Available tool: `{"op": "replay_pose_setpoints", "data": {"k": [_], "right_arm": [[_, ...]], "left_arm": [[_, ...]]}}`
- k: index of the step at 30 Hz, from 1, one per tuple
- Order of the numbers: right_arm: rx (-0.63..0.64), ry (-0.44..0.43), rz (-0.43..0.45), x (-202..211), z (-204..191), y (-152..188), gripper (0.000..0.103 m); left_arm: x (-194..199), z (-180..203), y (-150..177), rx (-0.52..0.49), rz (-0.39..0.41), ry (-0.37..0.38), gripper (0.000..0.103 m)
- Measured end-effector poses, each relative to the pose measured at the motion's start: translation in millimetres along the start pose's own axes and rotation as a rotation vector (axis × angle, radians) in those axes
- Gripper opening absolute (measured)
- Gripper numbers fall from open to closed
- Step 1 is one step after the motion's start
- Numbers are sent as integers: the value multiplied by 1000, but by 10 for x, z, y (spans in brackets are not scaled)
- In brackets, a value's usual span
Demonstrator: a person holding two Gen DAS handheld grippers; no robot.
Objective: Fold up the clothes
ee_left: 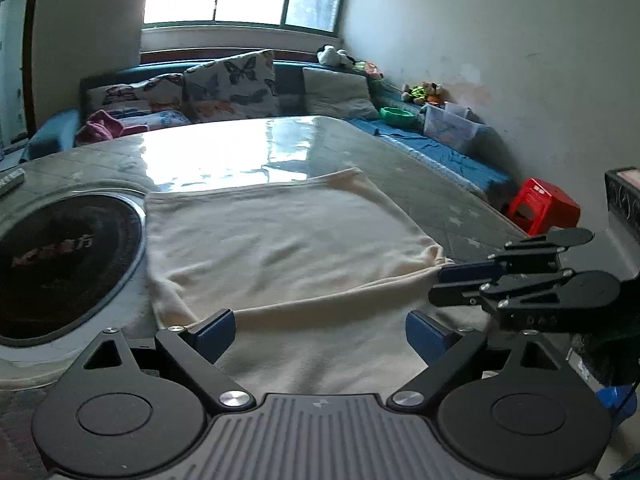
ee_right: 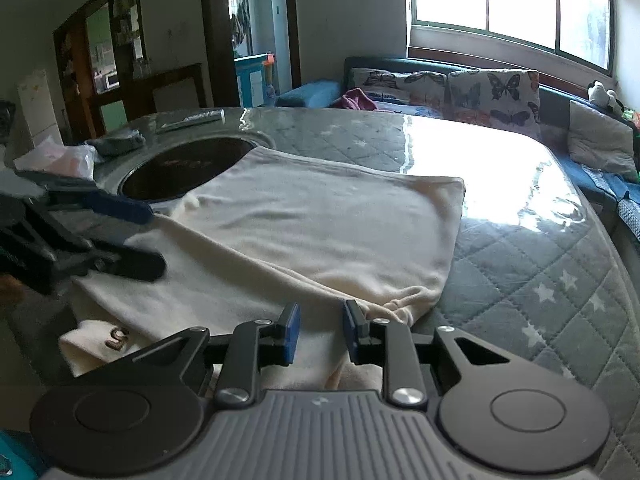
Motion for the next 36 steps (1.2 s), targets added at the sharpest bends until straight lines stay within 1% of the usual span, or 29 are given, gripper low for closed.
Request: {"op": "replay_pose_setpoints", "data": {"k": [2,4,5,9,11,13,16,18,19,20,21,26,30,33,36], "right_arm": [[1,-4,-2,-3,1,9,26],[6,-7,-8,-16,1,26,26],[11,-8,-10,-27,3,40,26],[42,-14,-1,41,-51,22,27],[62,-23,0,94,-101,19,31],[88,-27,-14,104,-141,72,33],[124,-29,-33,118,-188,152,34],[138,-26,-30,168,-206,163,34],[142,-29,-27,199,-219,158,35],[143,-36,-25,230,-231,149,39],[151,-42,-29,257,-243,151,40],[204,-52,-69,305,-279,246,40],[222,-50,-71,361,-291,249,41],[228,-50,-69,422,-284,229,41],[255,-51,-75,484,-287,232,42]], "left_arm": [[-41,-43,27,19,-8,-2,91],[-100,-161,97,49,-34,-25,87],[-119,-211,127,59,-43,-35,87],[-31,-259,154,40,-33,-43,86],[39,-229,151,29,-30,-40,86],[109,-184,163,5,-27,-33,86],[165,-146,246,-34,-47,-41,86],[245,-128,284,-54,-50,-36,86],[303,-113,292,-70,-45,-28,86],[367,-89,297,-96,-40,-19,86],[430,-63,303,-123,-35,-11,86],[661,131,417,-282,-37,32,86],[687,302,570,-433,-42,48,86],[636,397,651,-506,-43,62,86],[559,466,717,-578,-38,63,81]]}}
Point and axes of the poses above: each gripper's, at about its wrist camera, not at the fingertips, and x roughly against the way its jaws point, z to its right, y to its underside, the point moved 10 cm from there along -x, roughly the way its jaws point, and after that the axes turned 4 degrees about z, right-handed, at the moved point
